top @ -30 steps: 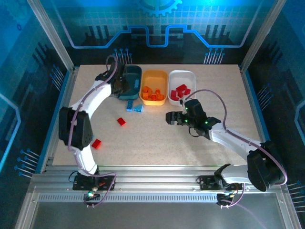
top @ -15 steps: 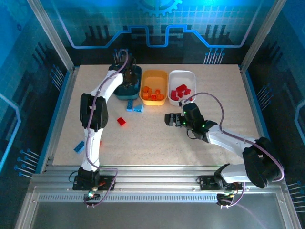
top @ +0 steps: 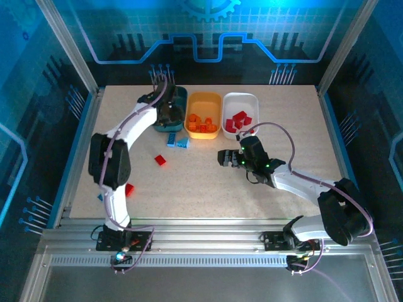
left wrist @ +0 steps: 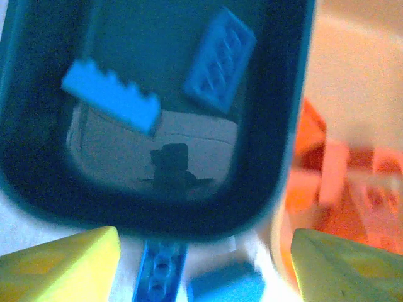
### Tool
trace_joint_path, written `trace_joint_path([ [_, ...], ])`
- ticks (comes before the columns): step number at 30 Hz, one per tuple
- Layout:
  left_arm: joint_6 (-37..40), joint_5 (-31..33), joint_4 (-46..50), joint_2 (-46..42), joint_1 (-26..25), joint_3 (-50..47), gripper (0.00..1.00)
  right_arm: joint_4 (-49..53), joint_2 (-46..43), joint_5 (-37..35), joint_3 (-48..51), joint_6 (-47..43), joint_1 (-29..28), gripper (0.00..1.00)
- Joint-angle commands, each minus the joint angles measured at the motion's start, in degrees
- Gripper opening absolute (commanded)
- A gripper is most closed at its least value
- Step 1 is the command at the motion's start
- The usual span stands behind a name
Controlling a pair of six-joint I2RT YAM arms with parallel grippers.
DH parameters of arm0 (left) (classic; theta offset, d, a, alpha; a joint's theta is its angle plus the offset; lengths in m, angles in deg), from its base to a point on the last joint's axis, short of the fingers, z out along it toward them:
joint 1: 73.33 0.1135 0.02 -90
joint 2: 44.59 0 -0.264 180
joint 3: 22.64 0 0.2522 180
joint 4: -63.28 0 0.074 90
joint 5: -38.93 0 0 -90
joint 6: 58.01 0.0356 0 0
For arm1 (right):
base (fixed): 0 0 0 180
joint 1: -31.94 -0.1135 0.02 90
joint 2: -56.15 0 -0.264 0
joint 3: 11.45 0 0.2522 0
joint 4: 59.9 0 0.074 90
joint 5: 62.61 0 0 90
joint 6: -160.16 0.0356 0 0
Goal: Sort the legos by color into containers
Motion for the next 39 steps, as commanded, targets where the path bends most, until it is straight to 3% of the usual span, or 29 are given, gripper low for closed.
trace_joint_path([
  [1, -0.72, 1.30, -8.60, -8.62, -3.28, -12.74, 0.65, -0.14, -0.09, -0.80, -0.85, 0.77, -0.68, 1.00],
  [8, -1.79, 5.30, -11.08, -8.44, -3.73, -21.86, 0.54, 0.00, 0.18, -0.76, -0.97, 0.92, -0.98, 1.00],
  [21, 0.25, 6.78, -14.19, -1.75, -2.59, -20.46, 0.52, 0.34, 0.27, -1.69, -1.11, 0.40, -1.10, 1.00],
  [39, 1.95, 0.24, -18.82, 2.44, -0.47, -19.03, 0.53, 0.63, 2.64, -1.59, -2.02, -0.03, -1.19, 1.00],
])
